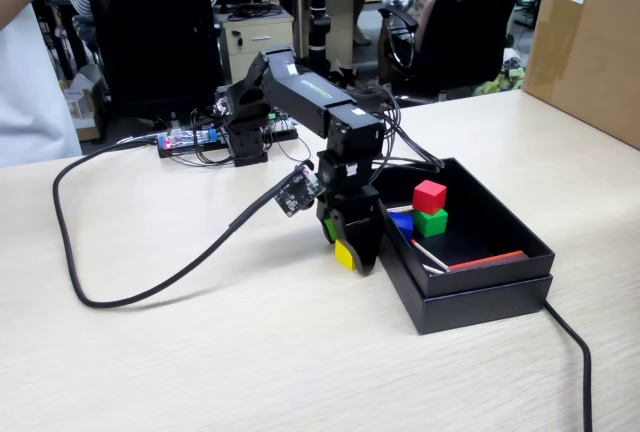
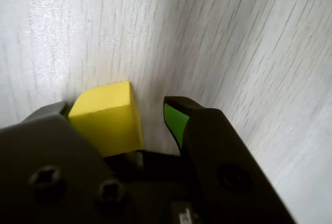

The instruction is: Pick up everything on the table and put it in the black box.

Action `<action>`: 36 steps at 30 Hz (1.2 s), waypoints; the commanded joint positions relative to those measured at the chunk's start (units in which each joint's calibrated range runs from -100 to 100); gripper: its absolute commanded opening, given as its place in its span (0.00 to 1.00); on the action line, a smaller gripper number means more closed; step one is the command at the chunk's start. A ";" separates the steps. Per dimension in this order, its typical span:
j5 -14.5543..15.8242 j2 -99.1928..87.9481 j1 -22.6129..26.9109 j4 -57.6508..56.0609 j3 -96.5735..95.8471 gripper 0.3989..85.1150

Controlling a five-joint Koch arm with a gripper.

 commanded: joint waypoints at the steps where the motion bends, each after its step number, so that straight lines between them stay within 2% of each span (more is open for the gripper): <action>1: 0.83 -1.60 0.44 -1.31 4.35 0.32; 6: 1.37 -5.39 0.20 -1.57 3.17 0.20; 12: 1.17 -28.22 -0.49 -1.75 -1.27 0.20; 16: 0.73 -37.86 1.81 -1.66 3.35 0.20; 23: 1.86 -28.45 6.01 -1.75 10.88 0.20; 36: 3.66 -7.23 7.86 -1.66 15.59 0.20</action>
